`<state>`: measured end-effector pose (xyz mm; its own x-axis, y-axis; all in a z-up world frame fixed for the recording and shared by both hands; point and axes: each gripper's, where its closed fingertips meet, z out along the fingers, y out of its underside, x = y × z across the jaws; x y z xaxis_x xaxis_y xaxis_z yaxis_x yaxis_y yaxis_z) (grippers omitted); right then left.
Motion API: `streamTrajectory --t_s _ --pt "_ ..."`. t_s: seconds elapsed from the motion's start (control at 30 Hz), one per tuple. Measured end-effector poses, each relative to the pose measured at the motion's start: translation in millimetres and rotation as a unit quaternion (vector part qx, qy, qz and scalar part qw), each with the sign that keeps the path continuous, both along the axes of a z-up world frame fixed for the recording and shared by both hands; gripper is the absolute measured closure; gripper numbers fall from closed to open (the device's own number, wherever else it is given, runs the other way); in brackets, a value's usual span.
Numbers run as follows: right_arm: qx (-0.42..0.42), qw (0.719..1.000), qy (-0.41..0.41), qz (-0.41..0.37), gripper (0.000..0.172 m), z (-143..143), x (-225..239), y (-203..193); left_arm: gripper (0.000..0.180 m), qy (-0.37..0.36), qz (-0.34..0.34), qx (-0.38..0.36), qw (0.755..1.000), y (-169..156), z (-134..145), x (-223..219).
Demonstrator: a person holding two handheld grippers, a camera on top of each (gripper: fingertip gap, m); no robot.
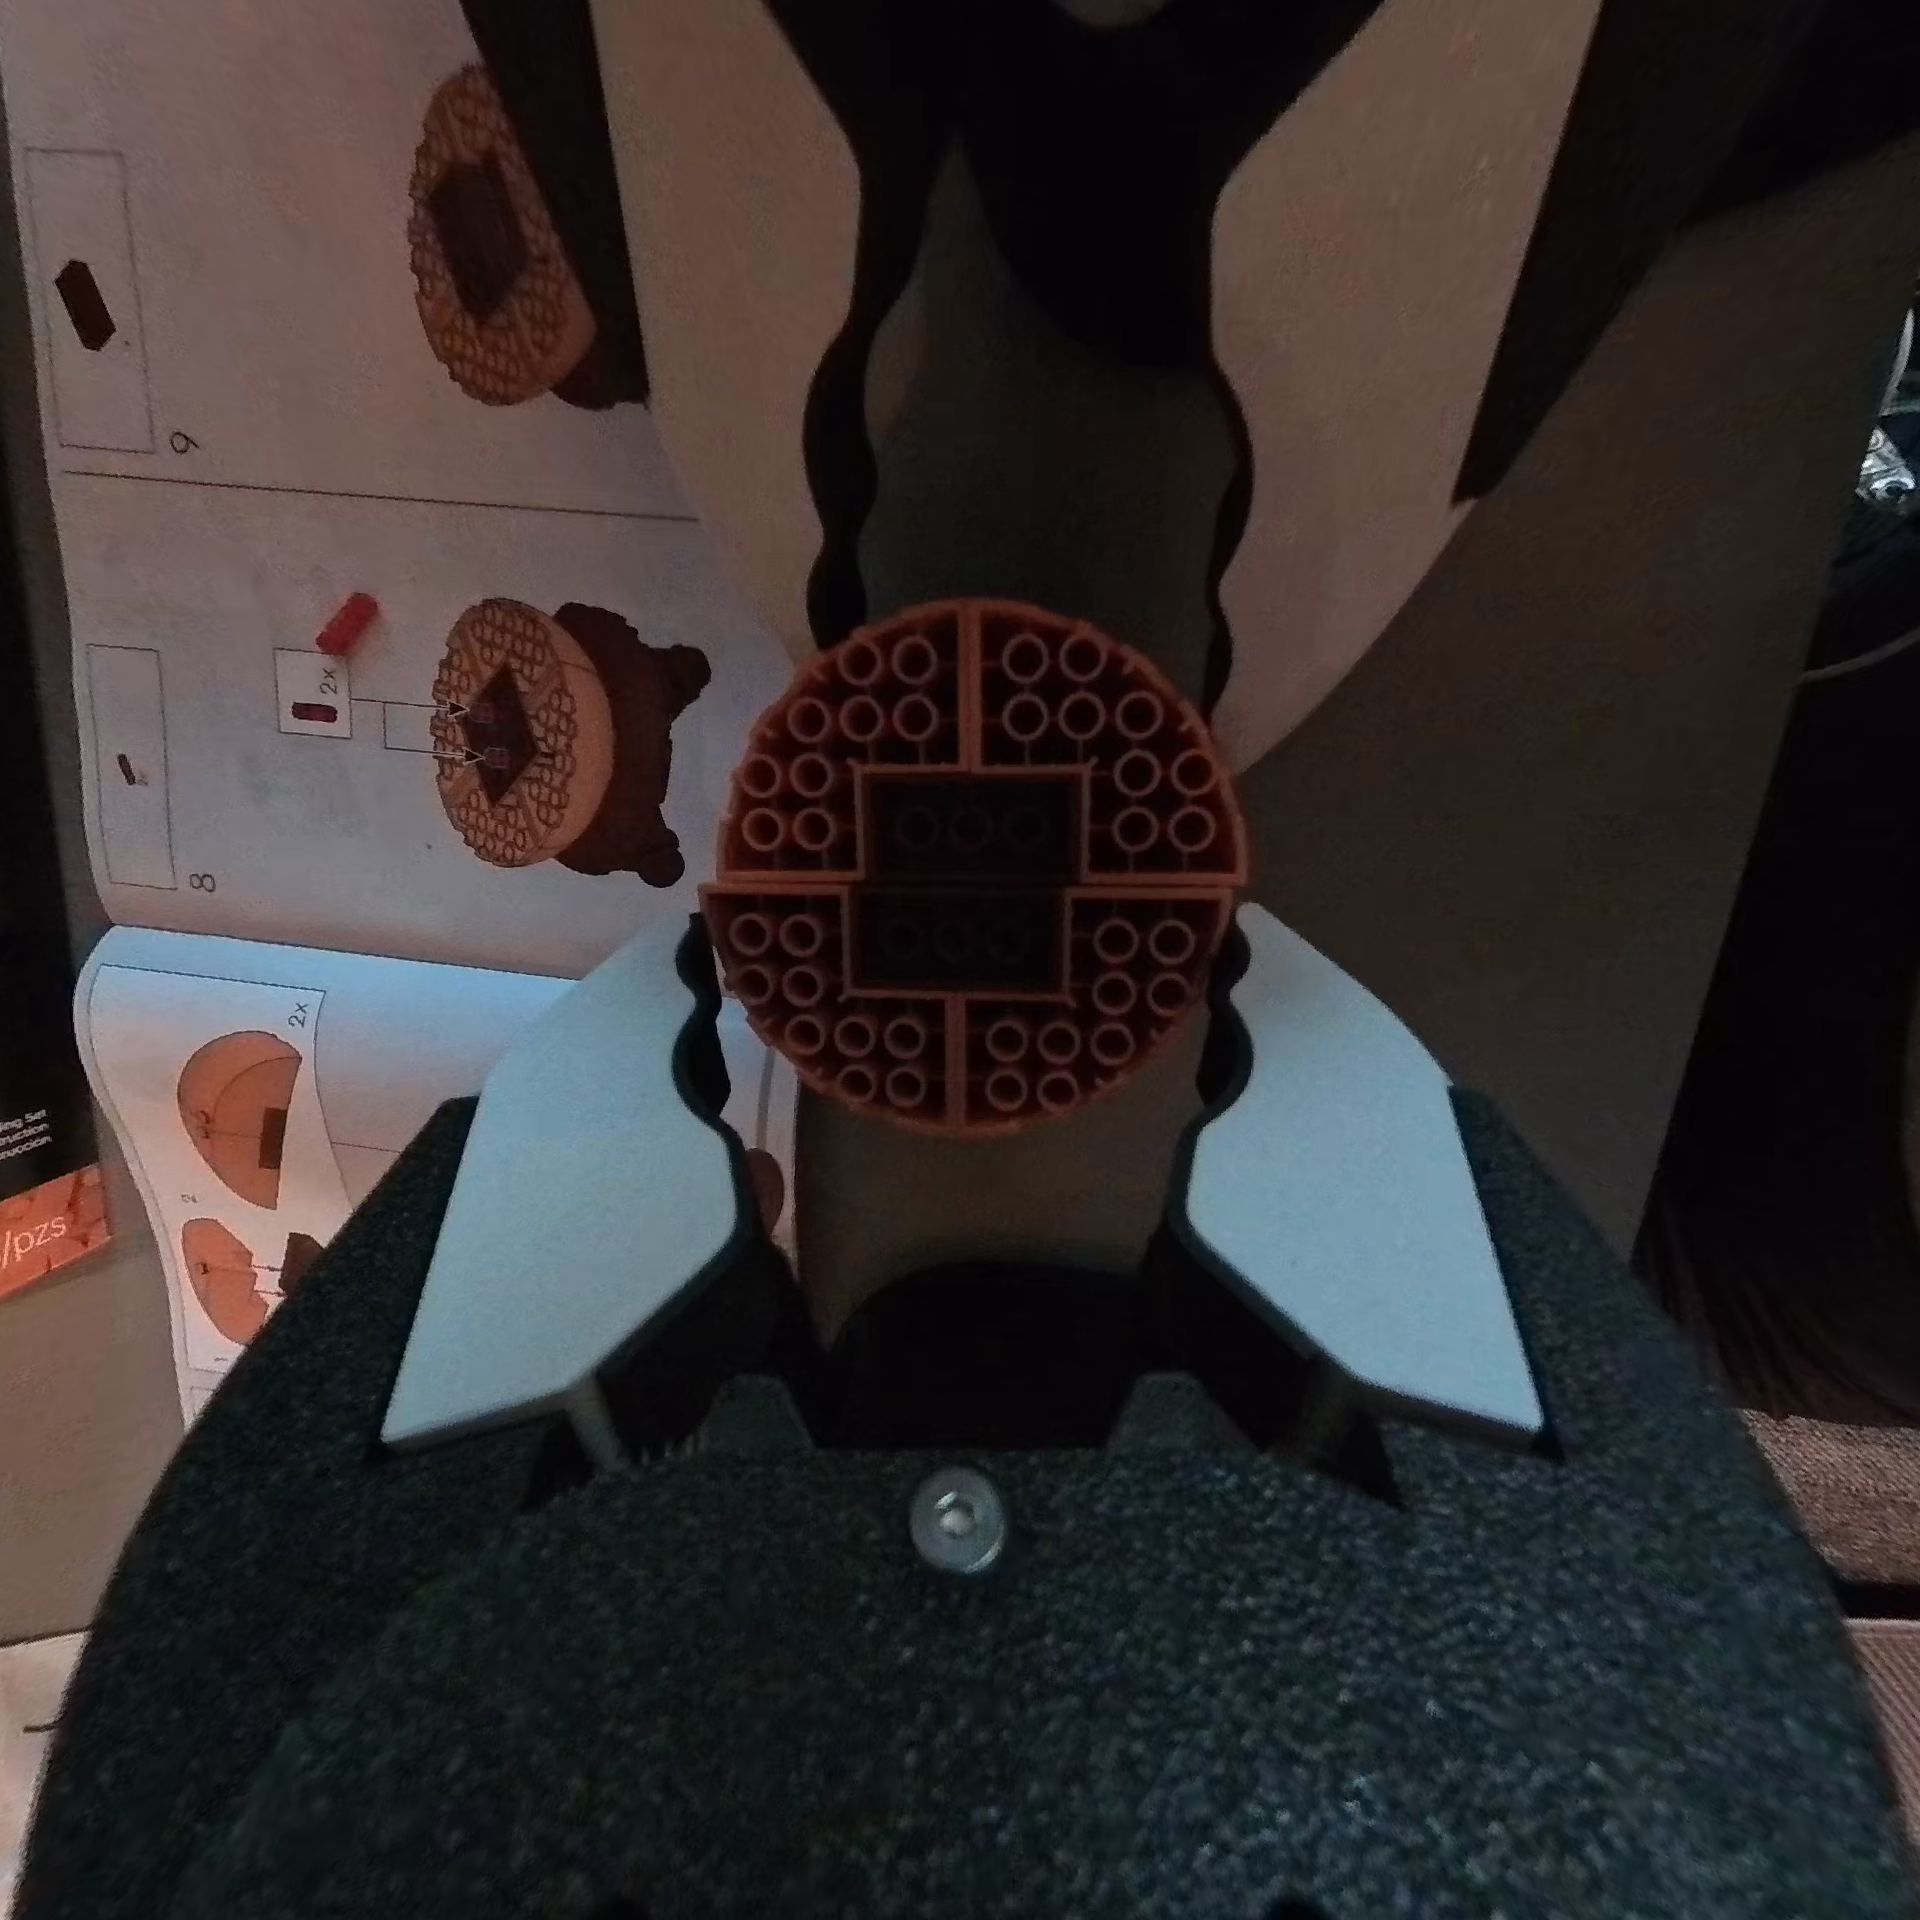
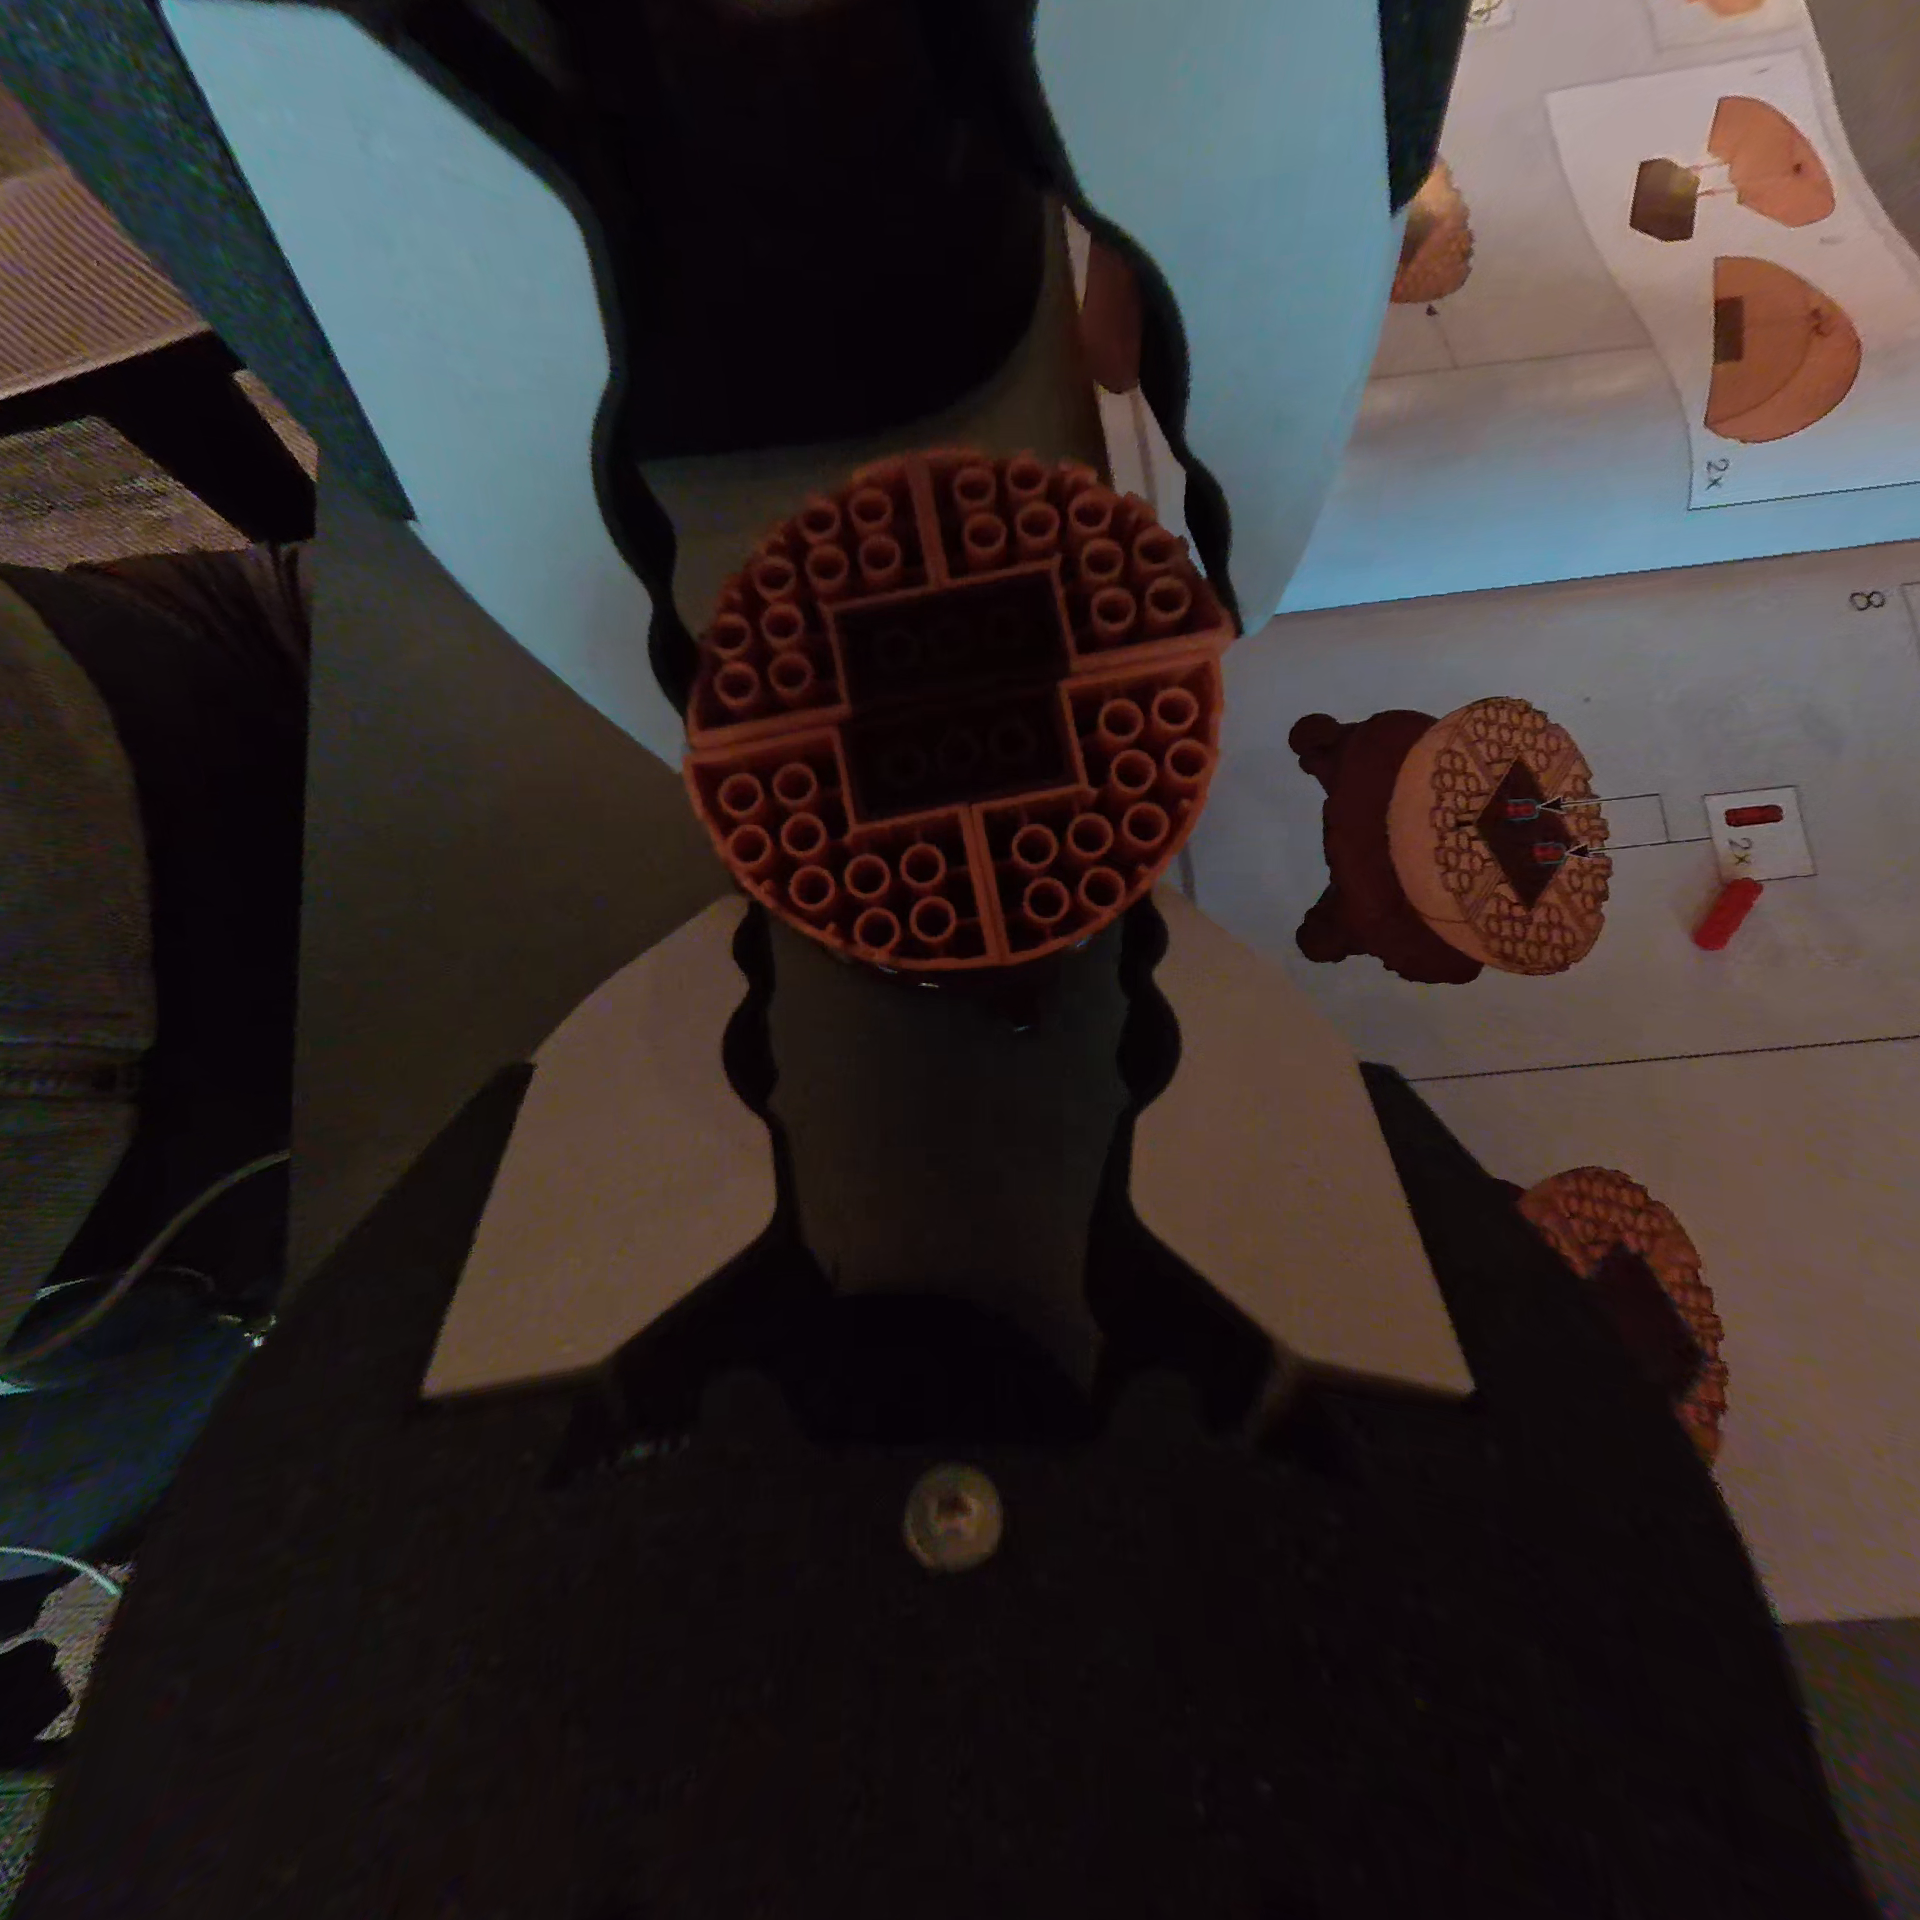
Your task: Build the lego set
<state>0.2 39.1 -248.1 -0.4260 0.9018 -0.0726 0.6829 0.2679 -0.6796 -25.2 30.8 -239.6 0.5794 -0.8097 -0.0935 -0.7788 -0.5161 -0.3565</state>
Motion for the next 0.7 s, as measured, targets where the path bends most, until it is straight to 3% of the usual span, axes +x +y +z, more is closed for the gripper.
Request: streamTrajectory --t_s 0.7 --pt "0.003 1.000 0.005 -0.001 0.109 -0.4 -1.2 -0.9 0.091 0.007 -0.004 -0.021 1.000 -3.8 -1.2 0.2"
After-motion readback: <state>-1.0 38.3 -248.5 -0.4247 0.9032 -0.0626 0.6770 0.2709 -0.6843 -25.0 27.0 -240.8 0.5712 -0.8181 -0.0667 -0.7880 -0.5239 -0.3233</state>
